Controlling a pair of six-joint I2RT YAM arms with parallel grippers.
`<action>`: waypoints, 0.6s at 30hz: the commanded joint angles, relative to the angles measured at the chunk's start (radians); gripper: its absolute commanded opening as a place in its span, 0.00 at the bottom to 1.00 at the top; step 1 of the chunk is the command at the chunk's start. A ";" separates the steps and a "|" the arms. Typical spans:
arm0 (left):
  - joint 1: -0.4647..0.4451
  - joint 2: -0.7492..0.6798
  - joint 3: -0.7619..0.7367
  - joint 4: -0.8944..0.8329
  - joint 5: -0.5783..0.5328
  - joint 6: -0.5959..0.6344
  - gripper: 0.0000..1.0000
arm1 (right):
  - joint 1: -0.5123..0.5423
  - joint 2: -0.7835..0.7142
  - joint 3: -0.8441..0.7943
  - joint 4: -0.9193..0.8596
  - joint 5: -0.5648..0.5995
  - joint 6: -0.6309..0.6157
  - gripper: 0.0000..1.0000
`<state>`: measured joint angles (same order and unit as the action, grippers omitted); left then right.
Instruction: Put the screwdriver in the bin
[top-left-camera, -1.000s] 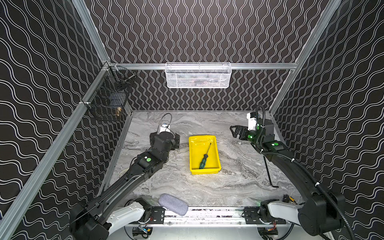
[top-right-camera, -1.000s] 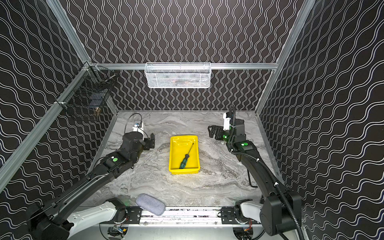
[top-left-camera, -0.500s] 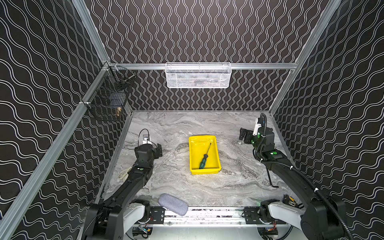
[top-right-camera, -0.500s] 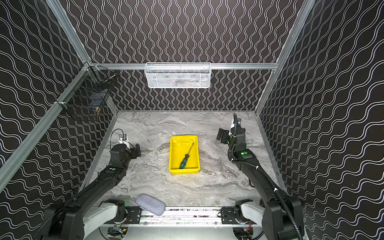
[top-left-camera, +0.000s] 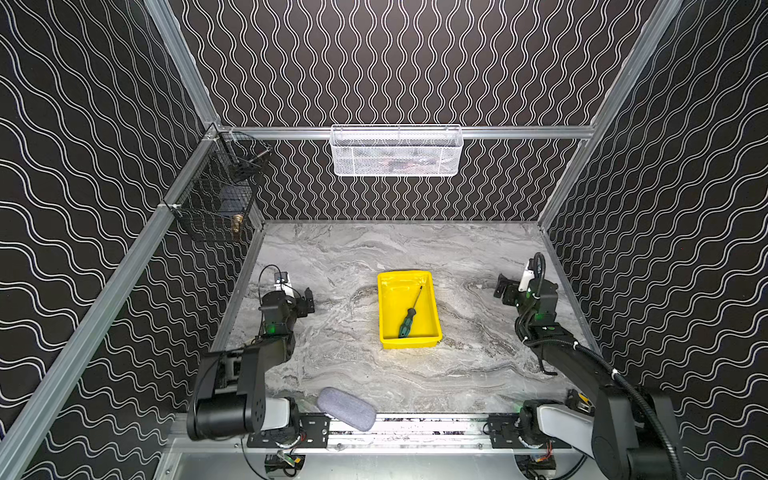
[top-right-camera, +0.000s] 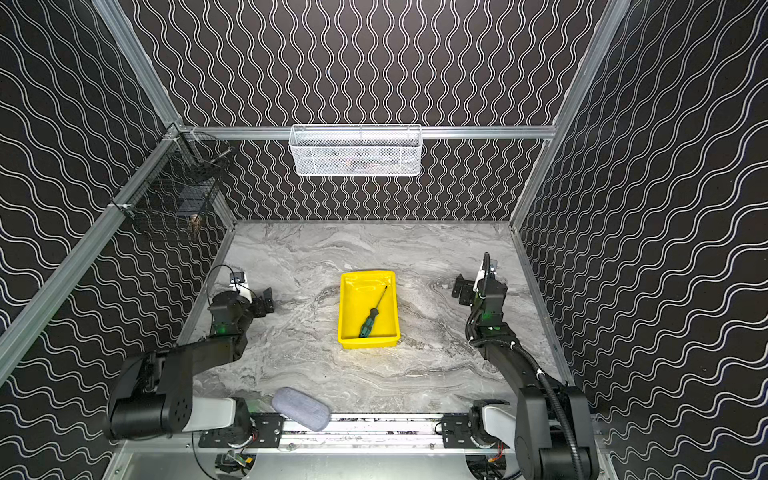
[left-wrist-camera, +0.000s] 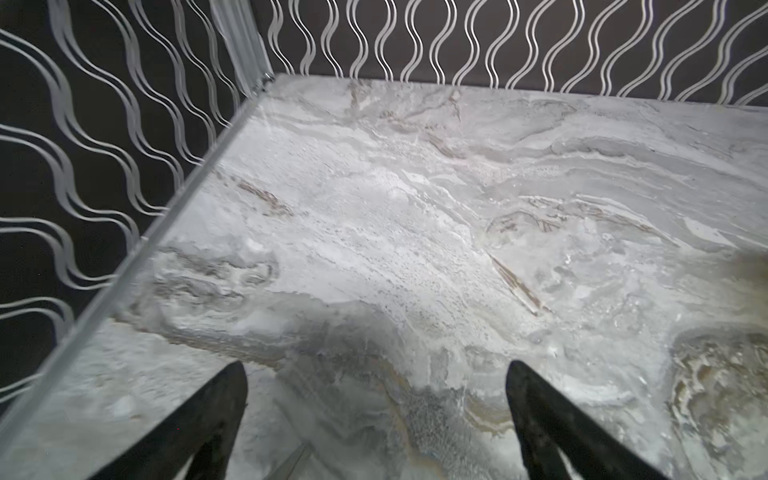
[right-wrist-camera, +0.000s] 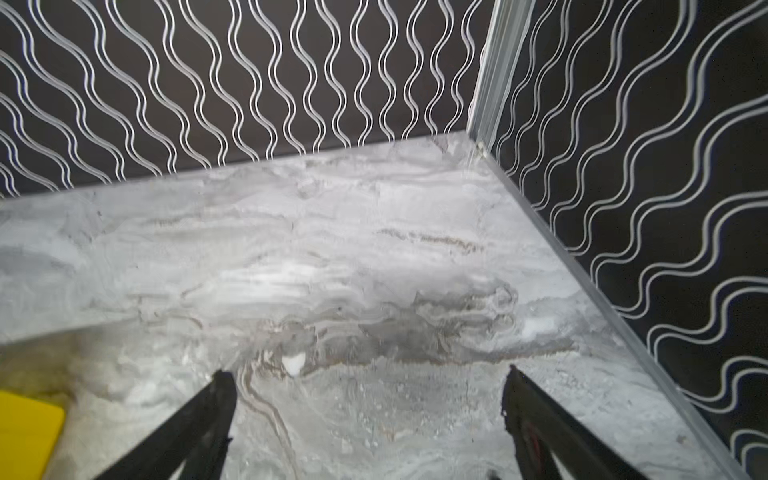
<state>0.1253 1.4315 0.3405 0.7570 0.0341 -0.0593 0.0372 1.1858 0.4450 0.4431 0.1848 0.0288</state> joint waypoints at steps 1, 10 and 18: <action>0.022 0.074 0.016 0.160 0.179 -0.029 0.99 | -0.008 0.015 -0.054 0.195 -0.017 -0.035 1.00; 0.030 0.141 0.049 0.173 0.195 -0.008 0.99 | -0.019 0.162 -0.147 0.527 -0.065 -0.071 1.00; -0.049 0.119 0.023 0.187 0.000 0.026 0.99 | -0.038 0.282 -0.157 0.610 -0.090 -0.055 1.00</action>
<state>0.1097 1.5597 0.3668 0.9134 0.1581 -0.0708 0.0105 1.4631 0.2901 0.9562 0.0959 -0.0368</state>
